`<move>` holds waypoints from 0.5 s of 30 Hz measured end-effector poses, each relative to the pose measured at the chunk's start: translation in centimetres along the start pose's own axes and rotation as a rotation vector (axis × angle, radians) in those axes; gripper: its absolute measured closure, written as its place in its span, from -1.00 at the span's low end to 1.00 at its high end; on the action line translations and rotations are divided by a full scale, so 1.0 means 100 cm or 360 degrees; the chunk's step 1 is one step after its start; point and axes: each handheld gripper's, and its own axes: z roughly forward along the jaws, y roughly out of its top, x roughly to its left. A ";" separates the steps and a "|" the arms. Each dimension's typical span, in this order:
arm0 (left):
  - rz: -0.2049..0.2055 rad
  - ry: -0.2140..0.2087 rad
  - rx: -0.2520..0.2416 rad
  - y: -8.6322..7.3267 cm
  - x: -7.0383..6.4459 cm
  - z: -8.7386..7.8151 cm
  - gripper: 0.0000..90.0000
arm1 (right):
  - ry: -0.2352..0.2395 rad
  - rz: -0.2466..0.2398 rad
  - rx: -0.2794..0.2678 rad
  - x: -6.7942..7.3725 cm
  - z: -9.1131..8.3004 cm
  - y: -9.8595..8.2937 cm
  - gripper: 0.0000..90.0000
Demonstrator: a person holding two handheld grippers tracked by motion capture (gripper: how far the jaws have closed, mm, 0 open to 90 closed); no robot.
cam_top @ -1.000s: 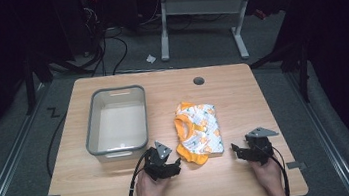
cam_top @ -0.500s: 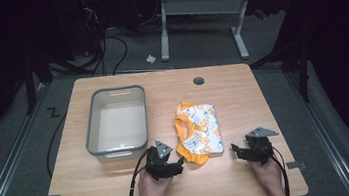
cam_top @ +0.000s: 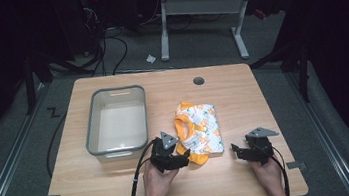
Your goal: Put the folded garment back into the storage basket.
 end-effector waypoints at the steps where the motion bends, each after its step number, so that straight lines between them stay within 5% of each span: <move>1: 0.0000 -0.0006 0.0005 0.002 0.000 0.001 -0.45 | 0.0000 -0.0002 -0.0001 0.000 0.000 0.000 -0.33; 15: -0.0005 0.0020 0.0042 0.034 0.004 0.024 -0.47 | 0.0001 -0.0005 -0.0002 0.000 0.000 0.000 -0.33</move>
